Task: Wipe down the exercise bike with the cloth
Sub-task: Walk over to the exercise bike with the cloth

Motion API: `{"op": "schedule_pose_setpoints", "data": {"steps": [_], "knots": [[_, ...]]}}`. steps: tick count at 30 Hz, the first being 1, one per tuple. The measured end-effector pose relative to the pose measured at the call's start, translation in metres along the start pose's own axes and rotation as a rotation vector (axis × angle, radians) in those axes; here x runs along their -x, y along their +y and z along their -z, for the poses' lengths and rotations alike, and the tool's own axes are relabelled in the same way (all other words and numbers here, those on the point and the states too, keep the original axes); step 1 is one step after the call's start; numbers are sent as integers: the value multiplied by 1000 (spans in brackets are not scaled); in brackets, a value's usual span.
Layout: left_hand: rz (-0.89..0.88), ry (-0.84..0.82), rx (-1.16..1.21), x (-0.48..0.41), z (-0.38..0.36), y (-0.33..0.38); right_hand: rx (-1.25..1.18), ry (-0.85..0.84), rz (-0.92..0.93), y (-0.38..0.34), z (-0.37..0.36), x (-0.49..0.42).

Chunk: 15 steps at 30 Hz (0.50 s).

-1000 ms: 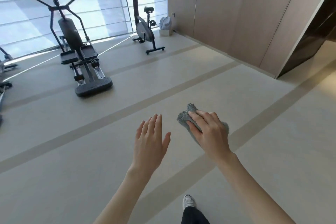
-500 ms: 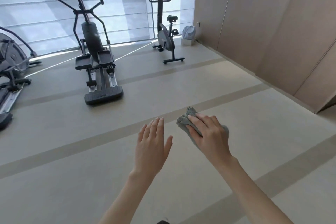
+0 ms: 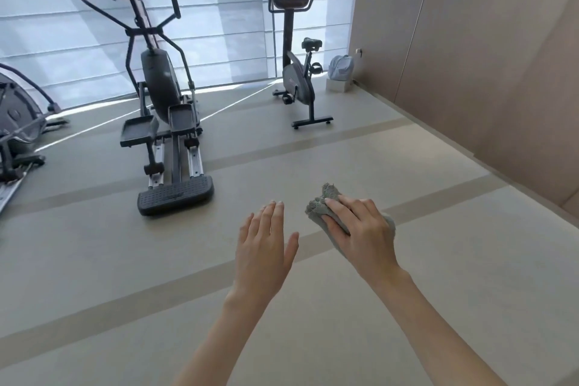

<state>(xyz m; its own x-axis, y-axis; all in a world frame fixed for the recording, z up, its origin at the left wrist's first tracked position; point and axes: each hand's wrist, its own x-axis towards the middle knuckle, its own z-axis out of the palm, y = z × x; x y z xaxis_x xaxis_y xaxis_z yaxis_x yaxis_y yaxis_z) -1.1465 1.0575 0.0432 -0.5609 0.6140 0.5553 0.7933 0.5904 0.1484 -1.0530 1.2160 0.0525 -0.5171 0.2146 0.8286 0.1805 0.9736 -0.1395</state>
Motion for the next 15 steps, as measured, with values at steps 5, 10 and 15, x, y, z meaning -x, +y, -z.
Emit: {"op": "schedule_pose_setpoints", "data": {"steps": [5,10,15], "knots": [[10,-27,-5,-88,-43,-33,-24,16,-1,41,-76,-60],[9,-52,-17,-173,-97,-64,-45,0,-15,89,-158,-112],[24,-23,-28,-269,-167,-95,-73,-8,1,147,-252,-173]]}}
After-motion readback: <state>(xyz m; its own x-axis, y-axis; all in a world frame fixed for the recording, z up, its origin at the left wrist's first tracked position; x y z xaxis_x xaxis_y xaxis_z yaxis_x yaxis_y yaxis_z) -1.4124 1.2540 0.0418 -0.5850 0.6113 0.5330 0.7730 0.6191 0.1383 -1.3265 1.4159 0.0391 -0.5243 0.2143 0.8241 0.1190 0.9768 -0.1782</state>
